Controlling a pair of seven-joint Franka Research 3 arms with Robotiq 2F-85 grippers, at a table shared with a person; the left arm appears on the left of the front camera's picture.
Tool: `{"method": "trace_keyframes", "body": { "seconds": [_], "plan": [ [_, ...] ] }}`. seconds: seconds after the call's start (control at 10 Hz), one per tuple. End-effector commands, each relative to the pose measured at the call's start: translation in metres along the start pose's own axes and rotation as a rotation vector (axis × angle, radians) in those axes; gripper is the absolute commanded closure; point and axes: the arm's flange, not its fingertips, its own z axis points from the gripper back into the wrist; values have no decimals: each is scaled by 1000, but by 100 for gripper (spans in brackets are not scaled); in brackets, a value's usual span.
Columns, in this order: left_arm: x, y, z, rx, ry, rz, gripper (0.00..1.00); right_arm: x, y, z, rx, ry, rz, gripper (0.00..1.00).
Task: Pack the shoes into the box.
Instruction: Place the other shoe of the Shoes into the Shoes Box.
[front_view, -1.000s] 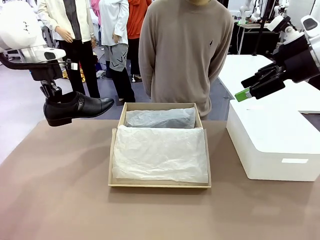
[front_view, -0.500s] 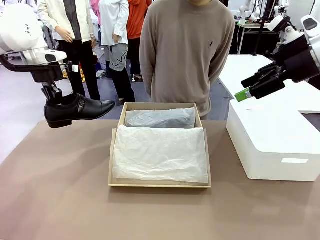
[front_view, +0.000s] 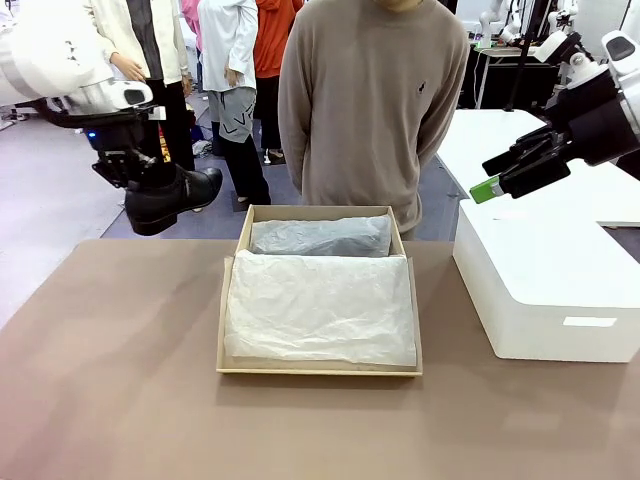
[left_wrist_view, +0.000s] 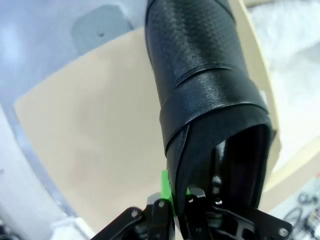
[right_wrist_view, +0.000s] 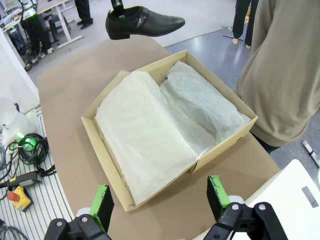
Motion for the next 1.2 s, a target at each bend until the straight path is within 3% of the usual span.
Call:
{"method": "trace_keyframes", "body": {
  "seconds": [0.0,0.2,0.5,1.1],
  "plan": [
    [1,-35,-3,46,17,180,100,0,-4,-2,15,-27,21,0],
    [11,-69,-3,133,68,263,100,0,-4,-2,15,-27,21,0],
    [18,-100,-6,217,53,326,100,0,-4,-2,15,-27,21,0],
    [10,-100,-14,180,57,302,100,0,-4,-2,15,-27,21,0]
  ]
}}
